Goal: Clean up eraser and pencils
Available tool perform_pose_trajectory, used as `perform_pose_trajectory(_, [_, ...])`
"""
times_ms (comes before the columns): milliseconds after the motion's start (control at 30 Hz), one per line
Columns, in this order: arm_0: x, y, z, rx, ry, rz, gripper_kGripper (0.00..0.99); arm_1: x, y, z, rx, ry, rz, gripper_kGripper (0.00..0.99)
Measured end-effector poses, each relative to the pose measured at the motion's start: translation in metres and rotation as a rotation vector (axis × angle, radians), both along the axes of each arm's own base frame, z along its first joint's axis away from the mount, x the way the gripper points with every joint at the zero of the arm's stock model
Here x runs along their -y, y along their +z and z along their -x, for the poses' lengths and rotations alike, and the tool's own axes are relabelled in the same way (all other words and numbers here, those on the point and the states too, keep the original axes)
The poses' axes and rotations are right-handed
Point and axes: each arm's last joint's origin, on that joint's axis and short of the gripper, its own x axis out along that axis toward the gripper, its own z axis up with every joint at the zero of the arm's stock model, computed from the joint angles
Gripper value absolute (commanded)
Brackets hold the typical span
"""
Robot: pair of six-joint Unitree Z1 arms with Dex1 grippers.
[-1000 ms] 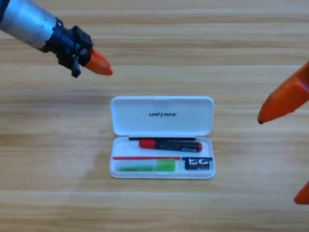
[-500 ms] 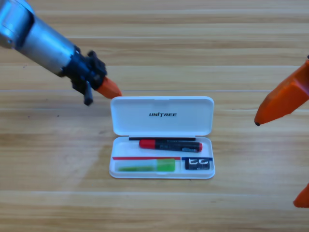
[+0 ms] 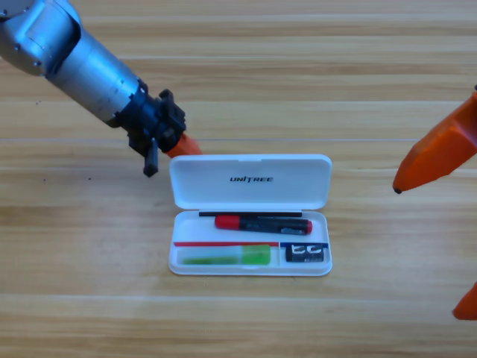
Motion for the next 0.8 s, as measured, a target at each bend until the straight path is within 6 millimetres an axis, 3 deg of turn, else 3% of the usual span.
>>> perform_pose_trajectory(400, [0.018, 0.0, 0.015, -0.016, -0.058, -0.02, 0.0, 0.0, 0.0, 0.0, -0.001, 0.0, 0.001, 0.957])
perform_pose_trajectory(800, [0.031, -0.001, 0.045, -0.029, -0.136, -0.049, 0.0, 0.0, 0.0, 0.0, -0.001, 0.0, 0.001, 0.957])
